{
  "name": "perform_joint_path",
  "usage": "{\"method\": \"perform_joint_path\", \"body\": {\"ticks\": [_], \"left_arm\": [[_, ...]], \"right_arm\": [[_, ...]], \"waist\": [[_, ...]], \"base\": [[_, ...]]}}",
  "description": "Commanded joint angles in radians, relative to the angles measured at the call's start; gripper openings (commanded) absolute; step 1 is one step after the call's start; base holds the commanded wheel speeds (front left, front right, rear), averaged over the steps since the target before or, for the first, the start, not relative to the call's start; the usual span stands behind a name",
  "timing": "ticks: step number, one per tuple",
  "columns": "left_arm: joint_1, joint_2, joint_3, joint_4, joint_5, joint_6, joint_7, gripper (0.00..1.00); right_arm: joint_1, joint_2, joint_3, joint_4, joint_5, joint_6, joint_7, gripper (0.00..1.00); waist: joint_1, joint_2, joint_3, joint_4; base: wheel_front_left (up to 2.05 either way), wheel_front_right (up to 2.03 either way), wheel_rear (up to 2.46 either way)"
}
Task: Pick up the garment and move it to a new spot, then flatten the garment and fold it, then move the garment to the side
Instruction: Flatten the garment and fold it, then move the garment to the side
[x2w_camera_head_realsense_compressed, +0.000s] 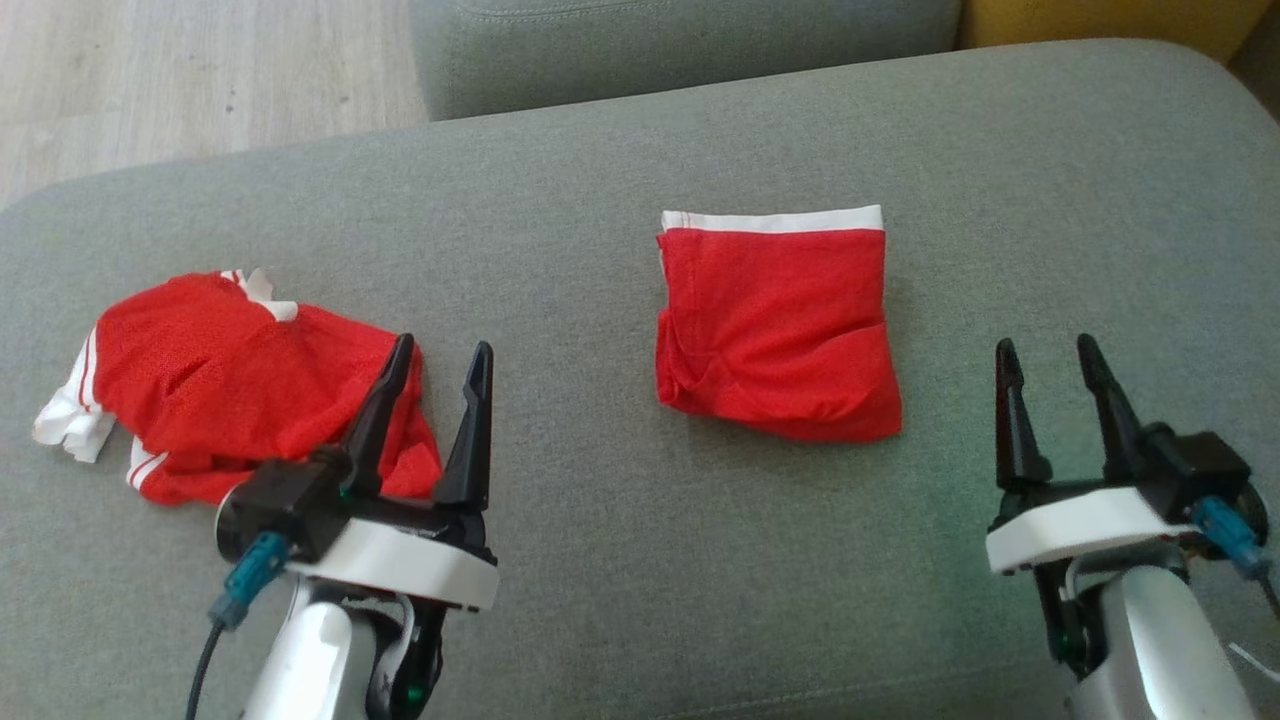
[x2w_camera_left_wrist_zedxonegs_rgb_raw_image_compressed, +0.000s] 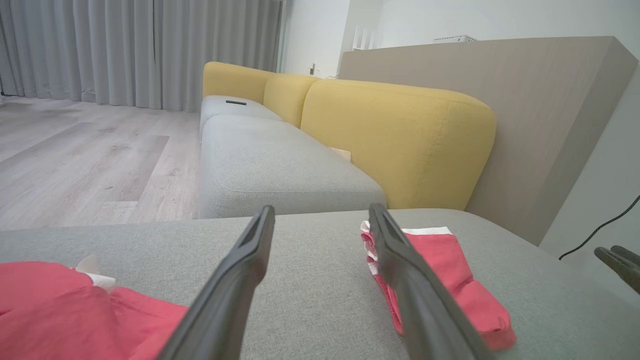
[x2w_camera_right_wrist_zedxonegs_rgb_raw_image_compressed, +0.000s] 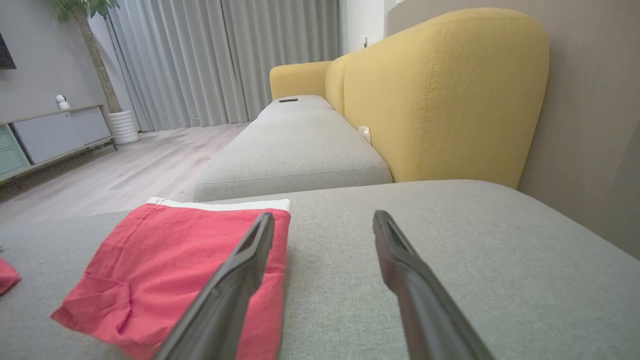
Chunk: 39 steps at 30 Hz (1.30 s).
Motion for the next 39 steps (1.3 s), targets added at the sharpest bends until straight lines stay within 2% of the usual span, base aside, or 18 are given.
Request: {"method": "perform_joint_path", "body": {"ticks": [1,16,20,30,39], "left_arm": [[-0.020,0.005,0.030,-0.047,0.012,-0.004,-0.005,1.00],[-0.025,0.005,0.019,-0.061,0.025,-0.008,-0.005,1.00],[-0.042,0.005,0.009,-0.057,0.028,-0.011,-0.005,1.00],[-0.103,0.005,-0.026,-0.045,0.025,-0.019,-0.005,1.00],[-0.133,0.005,-0.038,-0.037,0.020,-0.018,-0.005,1.00]], "right_arm": [[-0.015,0.005,0.035,-0.041,0.023,-0.001,-0.012,1.00],[-0.023,0.006,0.033,-0.044,0.035,-0.001,0.004,1.00],[-0.070,0.006,0.040,-0.024,0.022,-0.001,0.047,1.00],[-0.226,0.006,0.030,0.164,0.112,-0.001,0.200,1.00],[-0.326,0.006,0.058,0.378,0.196,-0.001,0.270,1.00]], "waist": [[0.0000,0.0000,0.001,-0.001],[0.0000,0.0000,0.021,0.015],[0.0000,0.0000,0.055,0.028],[0.0000,0.0000,0.145,0.094],[0.0000,0.0000,0.184,0.135]], "base": [[0.00,0.00,0.00],[0.00,0.00,0.00],[0.00,0.00,0.00],[0.00,0.00,0.00],[0.00,0.00,0.00]]}}
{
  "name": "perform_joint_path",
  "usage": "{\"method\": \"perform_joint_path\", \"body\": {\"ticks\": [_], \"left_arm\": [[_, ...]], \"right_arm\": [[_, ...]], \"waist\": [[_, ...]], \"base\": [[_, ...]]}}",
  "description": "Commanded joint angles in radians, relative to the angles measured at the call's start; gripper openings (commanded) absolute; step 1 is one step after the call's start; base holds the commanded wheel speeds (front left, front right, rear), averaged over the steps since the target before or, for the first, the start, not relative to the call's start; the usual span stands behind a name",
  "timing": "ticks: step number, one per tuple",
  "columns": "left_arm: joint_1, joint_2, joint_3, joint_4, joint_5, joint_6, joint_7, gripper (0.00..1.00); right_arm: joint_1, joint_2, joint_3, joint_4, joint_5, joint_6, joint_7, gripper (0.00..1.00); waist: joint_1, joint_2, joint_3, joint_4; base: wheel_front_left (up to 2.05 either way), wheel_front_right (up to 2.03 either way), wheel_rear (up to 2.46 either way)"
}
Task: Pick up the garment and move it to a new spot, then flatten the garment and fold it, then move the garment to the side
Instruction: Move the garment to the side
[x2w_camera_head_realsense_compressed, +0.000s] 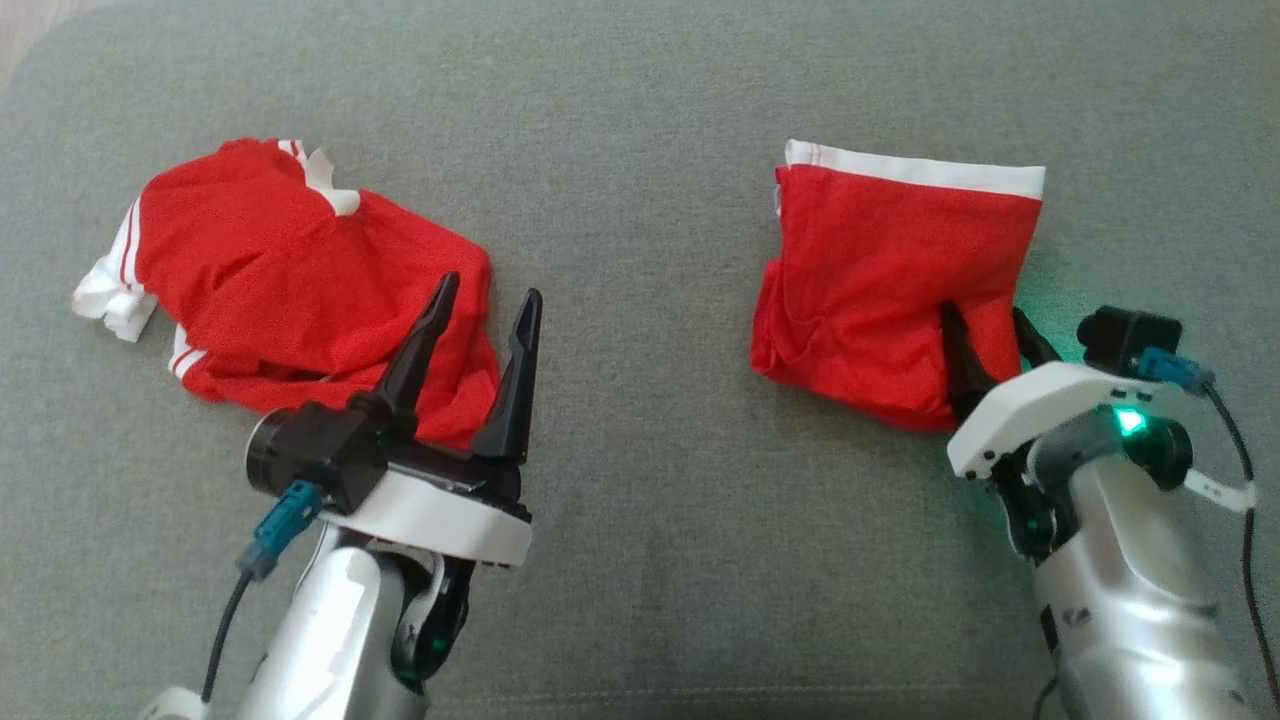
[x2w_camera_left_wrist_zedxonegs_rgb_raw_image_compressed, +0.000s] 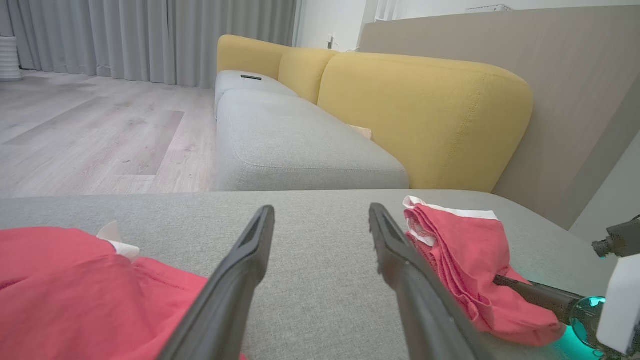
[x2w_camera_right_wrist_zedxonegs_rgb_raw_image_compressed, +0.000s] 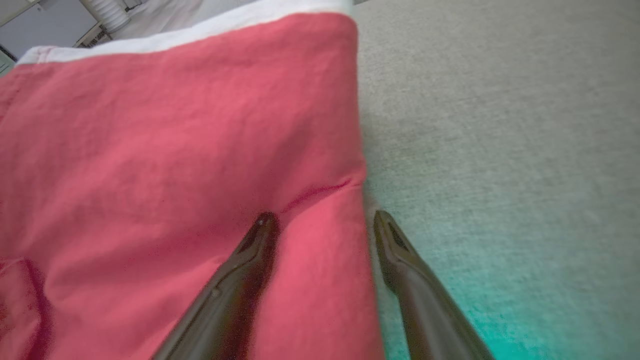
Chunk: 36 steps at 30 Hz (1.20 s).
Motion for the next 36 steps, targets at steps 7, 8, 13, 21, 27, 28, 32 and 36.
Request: {"method": "perform_joint_path", "body": {"ticks": [7,8,13,21,27,28,32,36], "left_arm": [[-0.033,0.004,0.033,-0.028,0.009,0.001,-0.005,1.00],[-0.031,0.004,0.034,-0.027,0.012,0.000,-0.005,1.00],[-0.022,0.004,0.042,-0.023,0.020,-0.005,-0.005,1.00],[-0.019,0.004,0.019,-0.032,0.010,-0.006,-0.005,1.00],[-0.034,0.004,-0.004,-0.046,0.006,-0.001,-0.005,1.00],[-0.039,0.004,-0.007,-0.048,0.006,-0.001,-0.005,1.00],[-0.066,0.004,-0.015,-0.055,0.006,-0.005,-0.005,1.00],[-0.089,0.004,-0.014,-0.063,0.002,-0.006,-0.005,1.00]], "right_arm": [[-0.072,0.001,0.092,0.075,-0.008,-0.001,-0.031,0.26],[-0.079,0.001,0.107,0.083,-0.024,-0.001,-0.046,0.00],[-0.111,-0.007,0.125,0.106,-0.147,-0.001,-0.113,0.00],[-0.149,-0.159,0.212,0.064,-0.245,-0.001,-0.098,0.00],[-0.165,-0.376,0.364,0.022,-0.230,-0.001,-0.041,0.00],[-0.169,-0.418,0.386,0.020,-0.232,-0.001,-0.035,0.00],[-0.185,-0.550,0.424,0.029,-0.210,-0.001,-0.007,0.00],[-0.207,-0.629,0.387,0.048,-0.189,-0.001,0.036,0.00]], "waist": [[-0.0002,0.0000,0.006,-0.010],[-0.0002,0.0000,0.002,-0.015],[-0.0002,0.0000,-0.027,-0.052],[-0.0002,0.0000,-0.058,-0.108],[-0.0002,0.0000,-0.033,-0.122],[-0.0002,0.0000,-0.025,-0.121],[-0.0002,0.0000,0.016,-0.109],[-0.0002,0.0000,0.055,-0.094]], "base": [[0.00,0.00,0.00],[0.00,0.00,0.00],[0.00,0.00,0.00],[0.00,0.00,0.00],[0.00,0.00,0.00],[0.00,0.00,0.00],[0.00,0.00,0.00],[0.00,0.00,0.00]]}}
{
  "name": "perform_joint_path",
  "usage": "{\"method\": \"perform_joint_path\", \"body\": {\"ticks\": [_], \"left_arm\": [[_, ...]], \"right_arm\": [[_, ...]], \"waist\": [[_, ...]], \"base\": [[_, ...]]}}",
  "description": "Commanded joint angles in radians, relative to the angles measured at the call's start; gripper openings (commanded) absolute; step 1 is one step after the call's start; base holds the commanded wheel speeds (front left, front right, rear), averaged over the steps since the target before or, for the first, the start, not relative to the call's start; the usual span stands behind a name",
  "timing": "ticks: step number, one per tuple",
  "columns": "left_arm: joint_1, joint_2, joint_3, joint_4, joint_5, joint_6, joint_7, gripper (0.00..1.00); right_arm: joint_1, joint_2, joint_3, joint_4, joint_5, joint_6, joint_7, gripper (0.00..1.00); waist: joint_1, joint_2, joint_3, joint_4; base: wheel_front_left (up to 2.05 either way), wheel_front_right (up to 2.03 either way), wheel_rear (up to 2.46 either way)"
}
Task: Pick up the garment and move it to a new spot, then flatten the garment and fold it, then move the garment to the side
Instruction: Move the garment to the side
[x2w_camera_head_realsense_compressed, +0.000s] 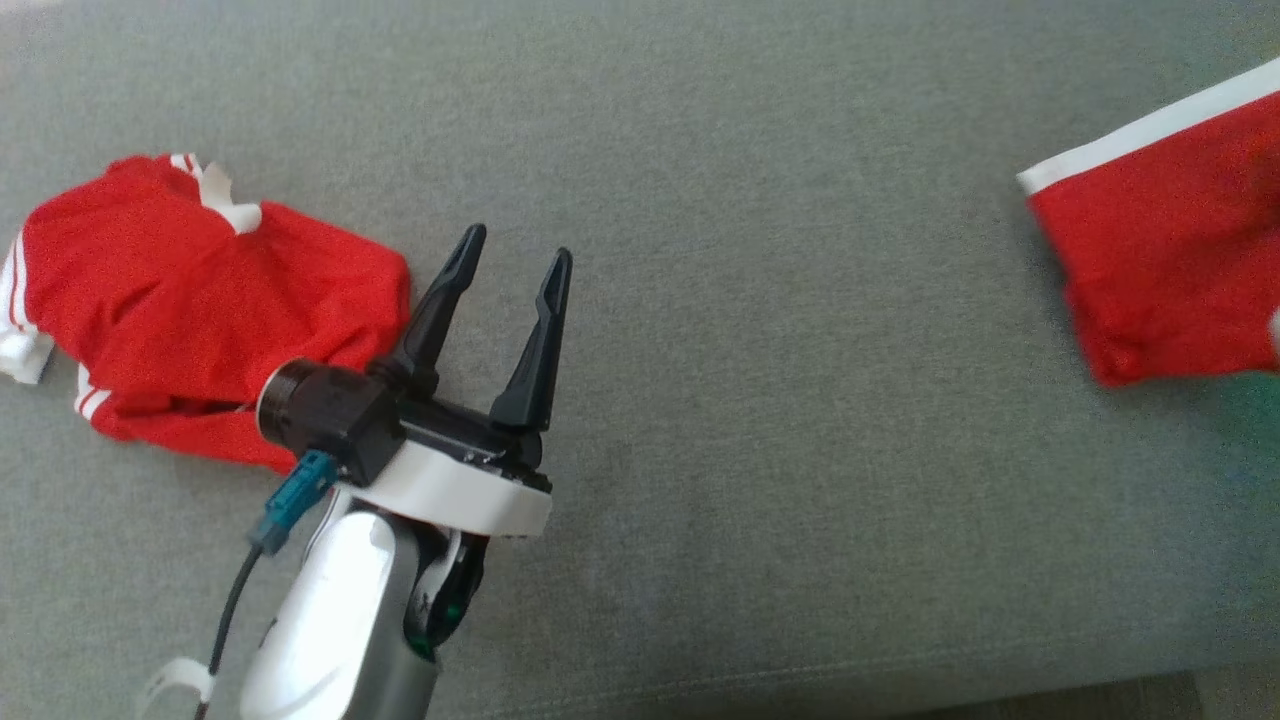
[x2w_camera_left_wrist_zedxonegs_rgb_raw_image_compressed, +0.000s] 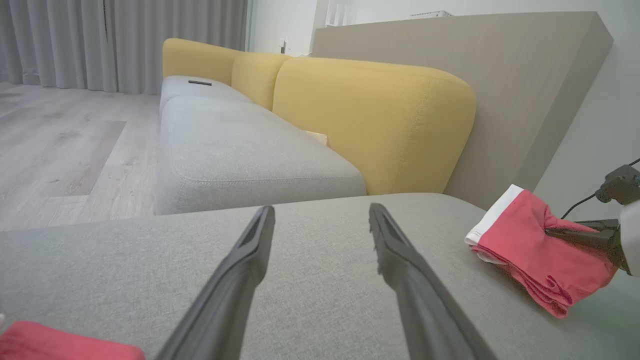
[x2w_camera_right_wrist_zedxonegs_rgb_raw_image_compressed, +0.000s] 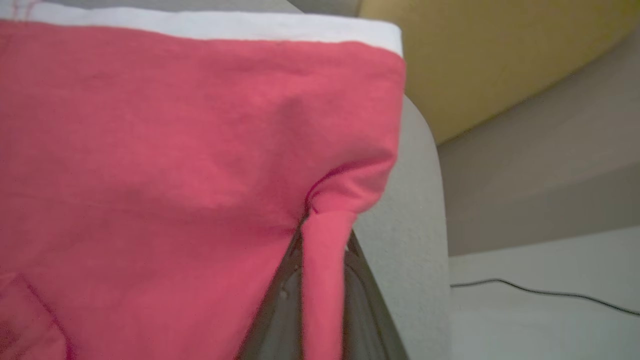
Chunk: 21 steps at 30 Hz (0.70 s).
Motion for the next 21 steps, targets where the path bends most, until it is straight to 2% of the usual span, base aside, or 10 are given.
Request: {"method": "perform_joint_path", "body": {"ticks": [1,4,6,12,13,14,21], "left_arm": [[-0.038,0.005,0.027,-0.040,-0.005,-0.005,-0.005,1.00],[-0.049,0.005,0.028,-0.043,-0.007,-0.006,-0.005,1.00],[-0.054,0.005,0.030,-0.043,-0.008,-0.006,-0.005,1.00],[-0.064,0.005,0.033,-0.037,-0.008,-0.009,-0.005,1.00],[-0.066,0.005,0.035,-0.035,-0.008,-0.009,-0.005,1.00],[-0.068,0.005,0.036,-0.033,-0.008,-0.010,-0.005,1.00],[-0.063,0.005,0.048,-0.021,-0.011,-0.011,-0.005,1.00]], "right_arm": [[-0.016,-0.061,-0.021,-0.010,0.002,-0.001,0.010,0.00],[-0.020,-0.089,-0.085,0.013,0.006,-0.001,0.023,0.00],[-0.021,-0.079,-0.140,0.024,0.039,-0.001,0.017,0.00],[-0.020,-0.069,-0.207,0.024,0.005,-0.001,0.021,0.01],[-0.020,-0.066,-0.223,0.025,-0.004,-0.001,0.021,0.91],[-0.020,-0.057,-0.240,0.026,-0.005,-0.001,0.024,1.00],[-0.013,0.003,-0.302,-0.011,-0.037,-0.001,0.022,1.00]], "waist": [[0.0000,0.0000,0.027,0.015],[0.0000,0.0000,0.050,0.025],[0.0000,0.0000,0.059,0.028],[0.0000,0.0000,0.072,0.031],[0.0000,0.0000,0.072,0.031],[0.0000,0.0000,0.070,0.030],[0.0000,0.0000,0.039,0.022]], "base": [[0.00,0.00,0.00],[0.00,0.00,0.00],[0.00,0.00,0.00],[0.00,0.00,0.00],[0.00,0.00,0.00],[0.00,0.00,0.00],[0.00,0.00,0.00]]}}
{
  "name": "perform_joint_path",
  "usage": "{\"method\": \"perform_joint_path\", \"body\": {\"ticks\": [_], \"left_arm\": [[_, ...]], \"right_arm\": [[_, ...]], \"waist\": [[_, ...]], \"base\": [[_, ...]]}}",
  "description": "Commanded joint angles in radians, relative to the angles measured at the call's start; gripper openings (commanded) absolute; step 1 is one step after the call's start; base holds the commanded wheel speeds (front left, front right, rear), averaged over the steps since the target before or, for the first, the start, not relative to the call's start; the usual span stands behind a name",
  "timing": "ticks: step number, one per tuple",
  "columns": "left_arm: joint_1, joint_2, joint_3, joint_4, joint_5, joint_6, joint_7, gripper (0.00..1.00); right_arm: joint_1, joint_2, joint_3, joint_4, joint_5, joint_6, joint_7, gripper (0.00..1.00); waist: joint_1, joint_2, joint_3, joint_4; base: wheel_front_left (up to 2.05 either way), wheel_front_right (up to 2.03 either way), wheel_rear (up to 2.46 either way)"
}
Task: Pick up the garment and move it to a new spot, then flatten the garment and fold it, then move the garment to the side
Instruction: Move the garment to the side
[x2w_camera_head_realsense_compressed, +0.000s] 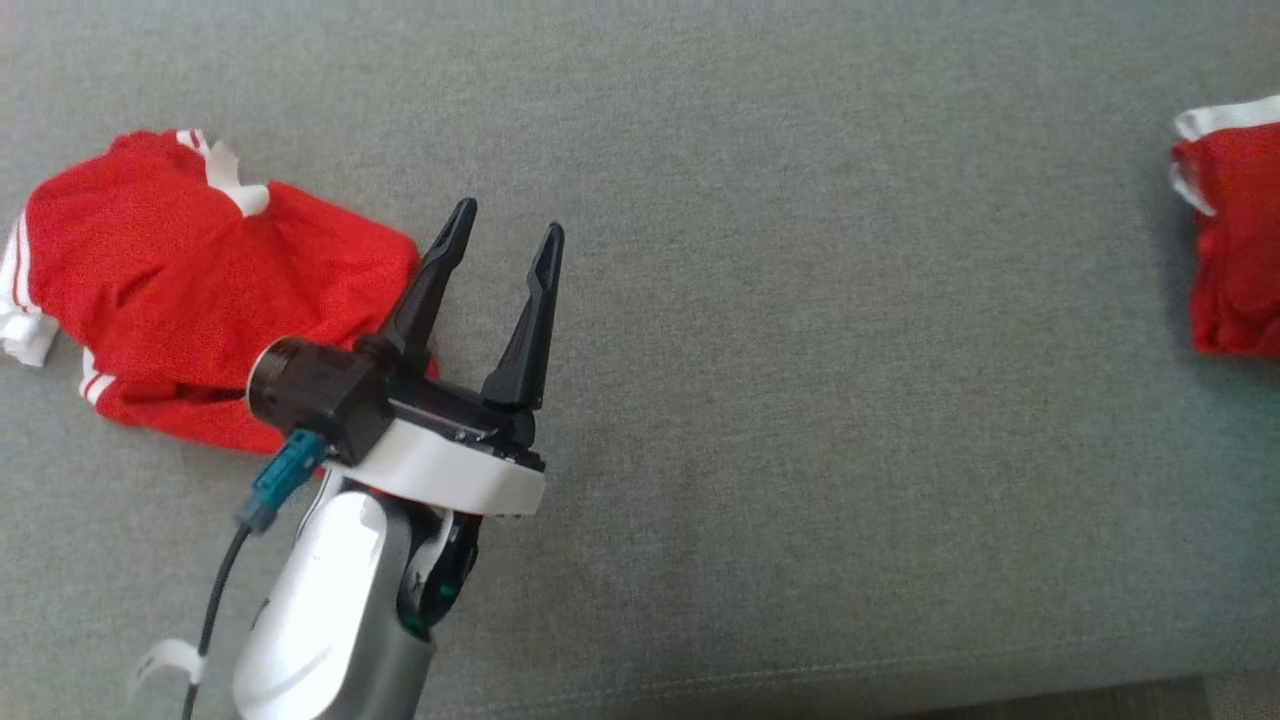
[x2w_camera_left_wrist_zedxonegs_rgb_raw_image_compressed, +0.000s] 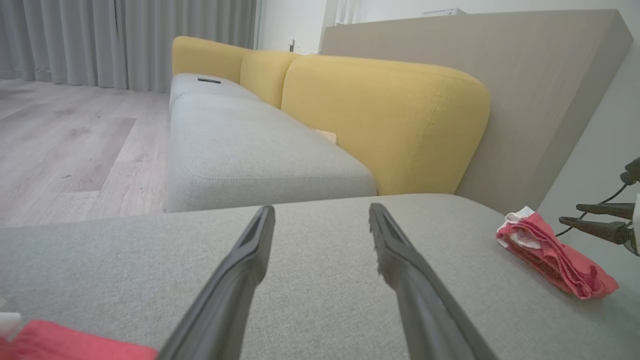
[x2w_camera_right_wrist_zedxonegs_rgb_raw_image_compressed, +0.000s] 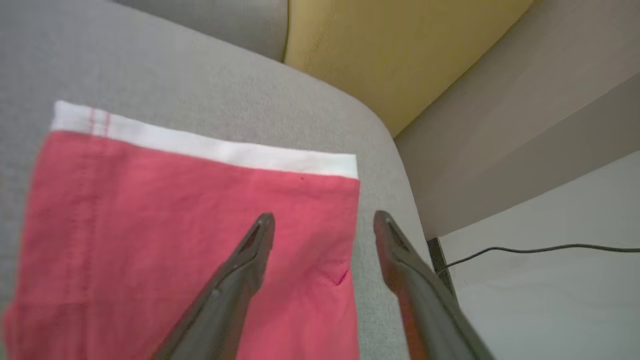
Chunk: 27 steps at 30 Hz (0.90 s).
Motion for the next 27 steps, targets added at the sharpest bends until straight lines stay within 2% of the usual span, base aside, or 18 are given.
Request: {"method": "perform_joint_path", "body": {"ticks": [1,4,8,11,12,17,21,27], "left_arm": [[-0.018,0.007,0.037,-0.029,-0.009,-0.003,-0.005,1.00],[-0.005,0.007,0.045,-0.029,-0.011,0.000,-0.005,1.00],[0.019,0.007,0.062,-0.035,-0.015,0.009,-0.005,1.00],[0.041,0.007,0.077,-0.042,-0.015,0.015,-0.005,1.00],[0.058,0.007,0.088,-0.045,-0.014,0.017,-0.005,1.00],[0.110,0.007,0.114,-0.053,-0.017,0.024,-0.005,1.00],[0.155,0.007,0.123,-0.046,0.003,0.024,-0.005,1.00],[0.217,0.007,0.130,-0.043,0.003,0.028,-0.005,1.00]], "right_arm": [[0.004,-0.015,-0.006,-0.039,-0.008,-0.001,-0.014,1.00],[0.011,0.046,-0.036,-0.094,-0.020,-0.001,-0.027,1.00],[0.043,0.160,-0.075,-0.199,-0.014,-0.001,-0.052,1.00],[0.086,0.258,-0.105,-0.295,0.004,-0.001,-0.077,1.00],[0.121,0.324,-0.122,-0.361,0.013,-0.001,-0.095,1.00],[0.235,0.486,-0.144,-0.502,0.037,-0.001,-0.131,1.00],[0.340,0.538,-0.119,-0.566,0.057,-0.001,-0.169,1.00],[0.476,0.552,-0.092,-0.603,0.086,-0.001,-0.259,1.00]], "waist": [[-0.0001,0.0000,-0.015,-0.003],[-0.0001,0.0000,-0.049,-0.008],[-0.0001,0.0000,-0.105,-0.011],[-0.0001,0.0000,-0.145,-0.010],[-0.0001,0.0000,-0.172,-0.007],[-0.0001,0.0000,-0.229,0.005],[-0.0001,0.0000,-0.266,0.014],[-0.0001,0.0000,-0.299,0.024]], "base": [[0.00,0.00,0.00],[0.00,0.00,0.00],[0.00,0.00,0.00],[0.00,0.00,0.00],[0.00,0.00,0.00],[0.00,0.00,0.00],[0.00,0.00,0.00],[0.00,0.00,0.00]]}}
